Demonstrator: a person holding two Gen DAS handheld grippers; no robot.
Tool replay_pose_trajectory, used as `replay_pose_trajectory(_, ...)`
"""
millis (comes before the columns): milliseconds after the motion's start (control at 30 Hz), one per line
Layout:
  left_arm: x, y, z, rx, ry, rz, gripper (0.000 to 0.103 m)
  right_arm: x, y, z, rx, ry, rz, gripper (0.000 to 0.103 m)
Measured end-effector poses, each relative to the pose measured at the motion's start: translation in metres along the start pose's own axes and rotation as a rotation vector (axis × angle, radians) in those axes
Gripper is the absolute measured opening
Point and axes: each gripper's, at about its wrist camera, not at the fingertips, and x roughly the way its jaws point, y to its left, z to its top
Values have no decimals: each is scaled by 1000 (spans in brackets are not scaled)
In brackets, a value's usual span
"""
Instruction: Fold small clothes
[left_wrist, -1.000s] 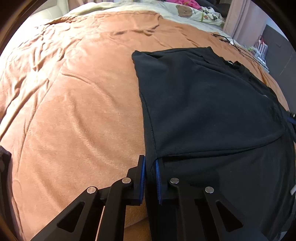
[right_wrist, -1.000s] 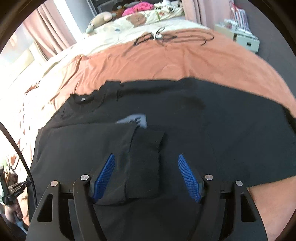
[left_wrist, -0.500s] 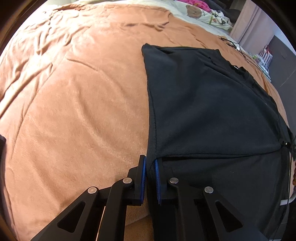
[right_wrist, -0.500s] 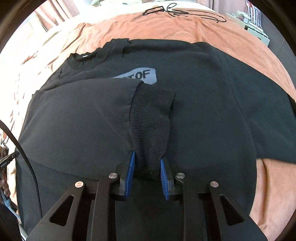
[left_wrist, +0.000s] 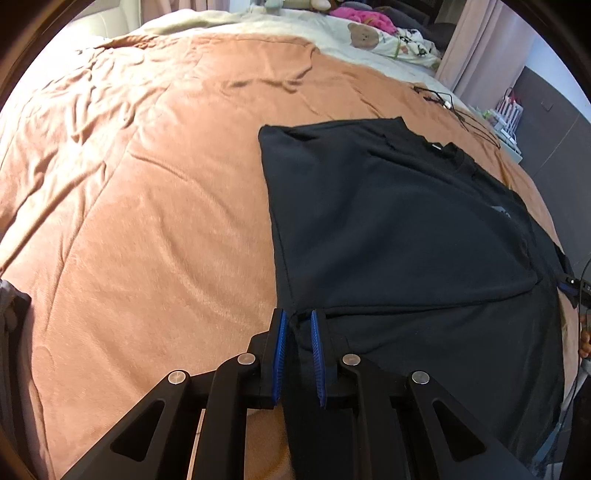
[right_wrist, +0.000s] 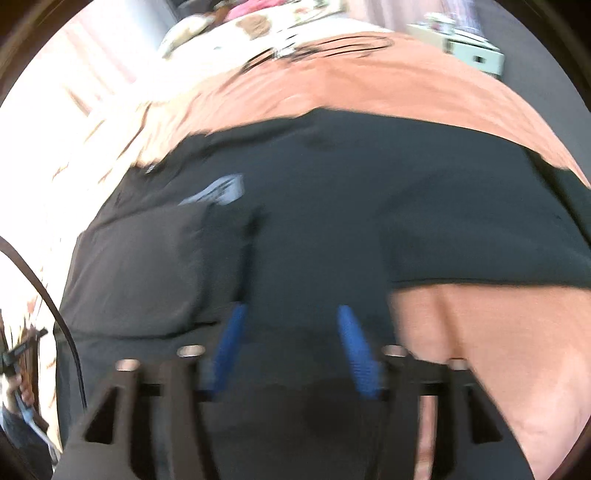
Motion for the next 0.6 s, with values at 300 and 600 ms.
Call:
replay_pose_trajectory(300, 5, -17, 10, -21, -15, 12, 34, -24, -110, -23, 259, -126, 33, 69)
replay_pose_trajectory(600, 16, -35, 17, -14, -18, 16, 49, -37, -193, -61, 505, -225, 27, 54)
